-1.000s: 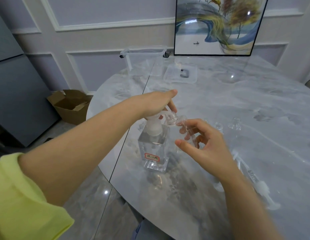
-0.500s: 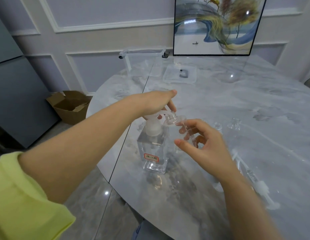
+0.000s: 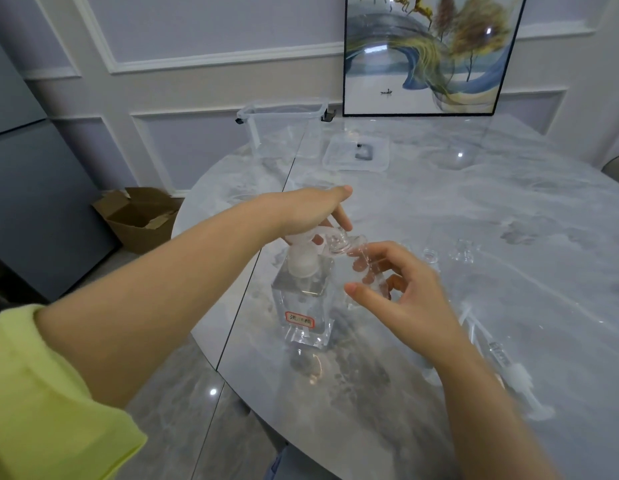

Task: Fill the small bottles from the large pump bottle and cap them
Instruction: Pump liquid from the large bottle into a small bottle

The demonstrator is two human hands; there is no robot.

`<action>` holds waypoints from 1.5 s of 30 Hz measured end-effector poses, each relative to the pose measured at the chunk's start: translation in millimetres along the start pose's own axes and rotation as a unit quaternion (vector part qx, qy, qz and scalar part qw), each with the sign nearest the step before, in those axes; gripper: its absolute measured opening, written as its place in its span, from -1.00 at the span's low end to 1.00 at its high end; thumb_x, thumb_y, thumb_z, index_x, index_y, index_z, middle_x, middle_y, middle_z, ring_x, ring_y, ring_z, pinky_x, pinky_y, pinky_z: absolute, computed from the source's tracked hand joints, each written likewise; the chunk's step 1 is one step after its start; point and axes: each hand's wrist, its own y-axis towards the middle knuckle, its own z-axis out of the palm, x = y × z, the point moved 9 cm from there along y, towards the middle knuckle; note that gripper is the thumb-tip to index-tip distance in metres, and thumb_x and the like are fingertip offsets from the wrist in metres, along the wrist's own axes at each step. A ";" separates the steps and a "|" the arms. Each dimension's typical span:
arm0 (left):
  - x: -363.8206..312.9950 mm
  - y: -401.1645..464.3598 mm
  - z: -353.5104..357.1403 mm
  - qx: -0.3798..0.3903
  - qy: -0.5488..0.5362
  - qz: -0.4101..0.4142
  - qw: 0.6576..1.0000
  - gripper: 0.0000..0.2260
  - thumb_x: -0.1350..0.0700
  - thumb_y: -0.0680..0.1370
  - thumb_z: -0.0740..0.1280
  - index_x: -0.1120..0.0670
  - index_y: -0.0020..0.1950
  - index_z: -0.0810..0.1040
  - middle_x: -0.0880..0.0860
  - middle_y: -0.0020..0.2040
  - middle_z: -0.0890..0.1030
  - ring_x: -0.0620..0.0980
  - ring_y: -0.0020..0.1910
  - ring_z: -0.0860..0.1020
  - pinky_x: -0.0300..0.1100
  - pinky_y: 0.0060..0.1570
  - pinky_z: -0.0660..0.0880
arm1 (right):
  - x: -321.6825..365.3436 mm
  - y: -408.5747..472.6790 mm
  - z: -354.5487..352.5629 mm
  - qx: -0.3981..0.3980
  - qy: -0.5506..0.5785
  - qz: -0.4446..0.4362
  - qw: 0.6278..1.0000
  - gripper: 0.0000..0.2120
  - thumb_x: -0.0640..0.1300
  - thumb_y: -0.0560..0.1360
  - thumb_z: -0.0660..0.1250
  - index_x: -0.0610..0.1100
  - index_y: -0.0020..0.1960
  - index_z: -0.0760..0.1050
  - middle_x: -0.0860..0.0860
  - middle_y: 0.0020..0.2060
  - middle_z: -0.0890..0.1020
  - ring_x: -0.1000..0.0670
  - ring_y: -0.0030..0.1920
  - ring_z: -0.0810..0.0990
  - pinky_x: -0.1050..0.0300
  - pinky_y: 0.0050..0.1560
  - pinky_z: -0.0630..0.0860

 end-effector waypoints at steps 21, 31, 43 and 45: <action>1.5 -0.4 -2.9 -0.015 0.047 -0.012 0.999 -0.42 -0.30 0.68 -0.10 -0.04 0.24 0.62 0.04 0.28 0.56 0.03 0.29 0.49 -0.02 0.15 0.28 | -3.3 0.7 2.5 0.004 -0.006 -0.001 1.000 -0.69 -0.12 0.45 0.57 0.15 0.09 0.58 0.14 -0.02 0.65 0.06 -0.04 0.63 -0.16 -0.05 0.61; -17.8 -13.5 -36.6 -0.188 -0.055 0.096 0.976 -0.43 -0.35 0.65 -0.05 -0.07 0.17 0.64 -0.10 0.18 0.63 -0.04 0.20 0.56 -0.09 0.19 0.40 | -0.7 -0.4 0.9 0.002 0.011 -0.011 1.000 -0.68 -0.12 0.44 0.59 0.12 0.12 0.60 0.13 -0.02 0.66 0.04 -0.03 0.63 -0.13 -0.10 0.59; 5.2 7.5 -21.6 -0.137 -0.066 0.022 0.988 -0.41 -0.29 0.68 -0.08 -0.01 0.05 0.67 -0.06 0.05 0.68 -0.01 0.11 0.60 -0.13 -0.05 0.37 | 4.2 -0.9 2.4 0.003 -0.007 -0.019 1.000 -0.67 -0.12 0.44 0.57 0.17 0.11 0.58 0.17 -0.02 0.65 0.05 -0.03 0.63 -0.07 -0.09 0.60; 6.9 6.6 -18.8 -0.140 -0.053 0.024 0.988 -0.42 -0.28 0.69 -0.06 0.02 0.07 0.67 -0.03 0.06 0.68 0.01 0.12 0.59 -0.11 0.04 0.36 | 2.4 -0.5 2.9 0.006 -0.008 -0.015 1.000 -0.67 -0.13 0.44 0.57 0.16 0.10 0.58 0.17 -0.02 0.64 0.06 -0.04 0.63 -0.05 -0.10 0.60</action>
